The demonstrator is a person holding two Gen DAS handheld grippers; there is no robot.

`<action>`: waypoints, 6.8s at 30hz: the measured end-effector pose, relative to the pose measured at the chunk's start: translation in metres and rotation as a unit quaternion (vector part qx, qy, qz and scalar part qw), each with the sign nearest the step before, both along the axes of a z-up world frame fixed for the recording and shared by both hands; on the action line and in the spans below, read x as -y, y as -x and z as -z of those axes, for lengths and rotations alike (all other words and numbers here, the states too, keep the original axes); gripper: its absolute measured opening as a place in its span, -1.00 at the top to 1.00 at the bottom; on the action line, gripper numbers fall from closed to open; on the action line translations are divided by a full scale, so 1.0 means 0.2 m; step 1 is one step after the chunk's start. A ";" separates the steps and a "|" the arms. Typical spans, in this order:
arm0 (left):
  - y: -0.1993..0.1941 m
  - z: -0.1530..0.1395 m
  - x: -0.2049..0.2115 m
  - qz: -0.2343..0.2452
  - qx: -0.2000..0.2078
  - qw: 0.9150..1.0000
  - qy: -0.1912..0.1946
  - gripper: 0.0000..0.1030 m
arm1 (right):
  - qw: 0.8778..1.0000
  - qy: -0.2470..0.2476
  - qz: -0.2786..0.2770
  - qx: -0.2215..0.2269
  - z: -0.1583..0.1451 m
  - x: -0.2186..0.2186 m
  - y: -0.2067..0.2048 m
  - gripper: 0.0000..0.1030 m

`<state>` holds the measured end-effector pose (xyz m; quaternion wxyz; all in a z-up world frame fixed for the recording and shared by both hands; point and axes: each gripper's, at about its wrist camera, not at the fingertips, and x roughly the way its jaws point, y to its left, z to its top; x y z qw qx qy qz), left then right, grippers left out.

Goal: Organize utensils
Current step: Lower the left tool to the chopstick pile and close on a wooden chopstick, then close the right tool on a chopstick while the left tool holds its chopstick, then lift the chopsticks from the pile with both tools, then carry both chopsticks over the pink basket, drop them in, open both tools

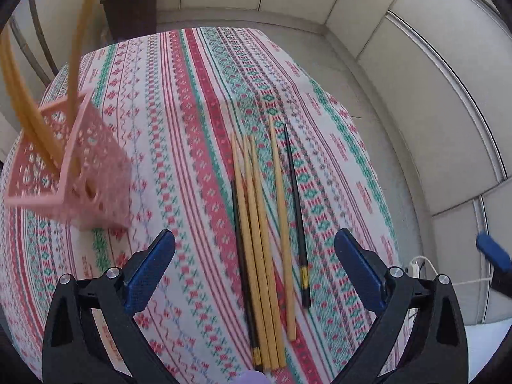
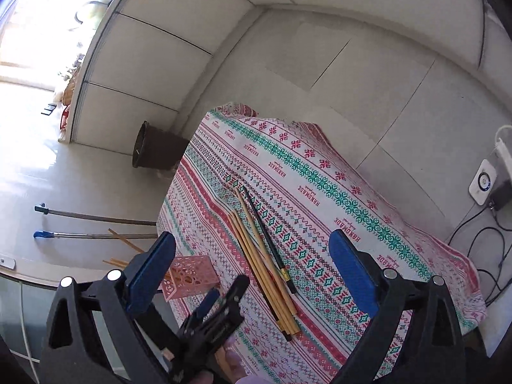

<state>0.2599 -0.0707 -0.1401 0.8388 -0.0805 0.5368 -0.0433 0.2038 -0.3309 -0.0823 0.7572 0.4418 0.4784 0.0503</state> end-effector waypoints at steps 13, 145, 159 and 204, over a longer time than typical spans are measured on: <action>-0.49 0.13 -0.06 -0.015 -0.064 0.995 -0.069 0.42 | 0.996 -0.084 -0.015 -0.024 0.08 0.01 -0.07 -0.85; -0.04 0.25 -0.03 0.005 -0.010 1.000 -0.030 0.31 | 0.975 0.128 -0.099 0.151 -0.23 -0.08 -0.19 0.91; 0.34 -0.18 -0.14 0.031 0.103 0.994 0.008 0.93 | 0.972 0.110 -0.116 0.173 -0.31 -0.11 -0.16 0.91; 0.66 -1.14 -0.97 -0.208 0.332 0.919 0.042 0.43 | 0.946 0.124 -0.189 0.232 -0.60 -0.42 -0.01 0.91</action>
